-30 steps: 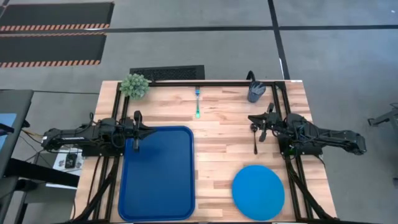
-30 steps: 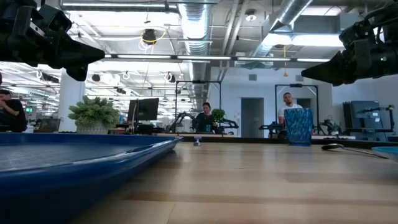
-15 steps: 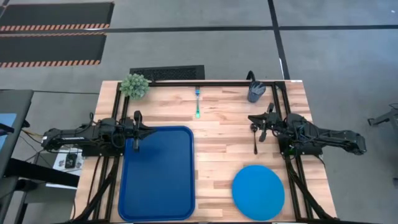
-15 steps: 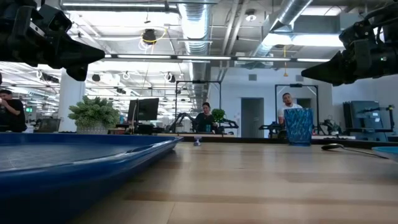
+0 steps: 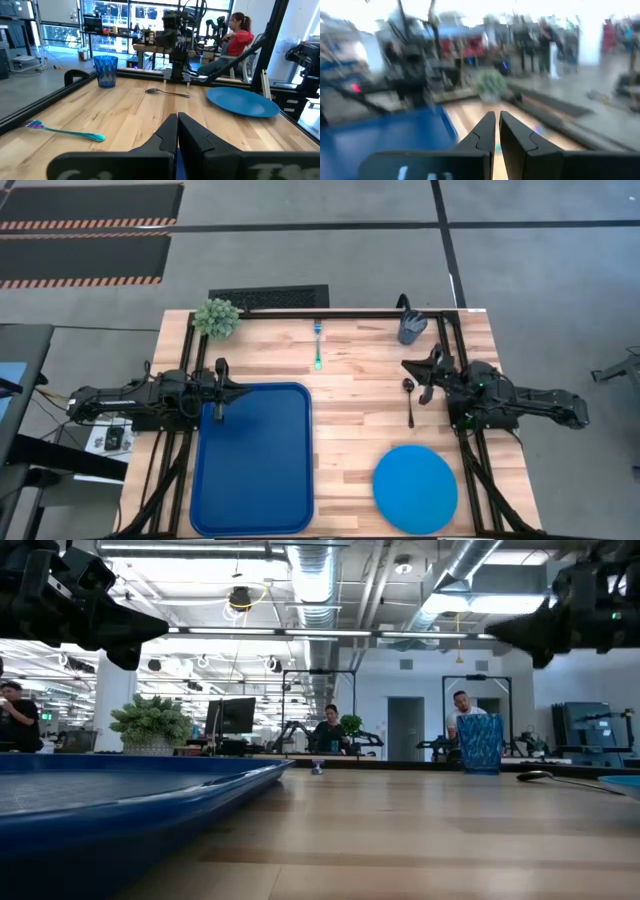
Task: Pick and place plate/cup/fork/spoon on tray
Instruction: Move the blue tray to the middle
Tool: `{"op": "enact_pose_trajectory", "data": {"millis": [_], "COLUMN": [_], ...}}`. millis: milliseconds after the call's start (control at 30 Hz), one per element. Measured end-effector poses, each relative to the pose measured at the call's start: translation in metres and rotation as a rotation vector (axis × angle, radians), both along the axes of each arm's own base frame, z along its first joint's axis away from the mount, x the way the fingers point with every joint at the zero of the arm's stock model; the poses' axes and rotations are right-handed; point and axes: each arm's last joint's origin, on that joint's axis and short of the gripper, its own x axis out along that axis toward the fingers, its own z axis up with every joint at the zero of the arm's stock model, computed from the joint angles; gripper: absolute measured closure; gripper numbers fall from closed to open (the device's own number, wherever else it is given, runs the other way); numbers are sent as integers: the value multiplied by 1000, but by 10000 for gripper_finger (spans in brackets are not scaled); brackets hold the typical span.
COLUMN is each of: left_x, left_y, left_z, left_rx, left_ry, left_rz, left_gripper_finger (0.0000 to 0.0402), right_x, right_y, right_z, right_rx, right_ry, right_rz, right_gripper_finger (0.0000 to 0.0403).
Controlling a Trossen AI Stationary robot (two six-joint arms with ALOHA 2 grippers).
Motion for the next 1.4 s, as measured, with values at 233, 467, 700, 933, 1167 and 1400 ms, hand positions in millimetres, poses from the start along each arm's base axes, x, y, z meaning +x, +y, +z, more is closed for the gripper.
{"op": "enact_pose_trajectory", "data": {"millis": [233, 467, 700, 933, 1167, 1400], "left_x": [0, 0, 0, 0, 0, 0], "left_y": [0, 1, 1, 1, 1, 2], "left_z": [1, 1, 1, 1, 1, 2], "left_rx": [1, 23, 5, 25, 61, 77], "left_ry": [-12, -10, -10, -5, -1, -10], "left_rz": [2, 24, 49, 46, 45, 59], "left_gripper_finger": [401, 401, 401, 402, 402, 401], "right_x": [11, 47, 98, 150, 204, 250], "right_y": [1, -7, -17, -29, -37, -47], "right_z": [15, 33, 42, 30, 11, -11], "right_rx": [5, 51, 152, 355, 502, 608], "right_ry": [50, 228, 361, 466, 553, 635], "right_rz": [123, 110, 122, 155, 257, 237], "right_gripper_finger": [394, 398, 400, 400, 384, 330]}}
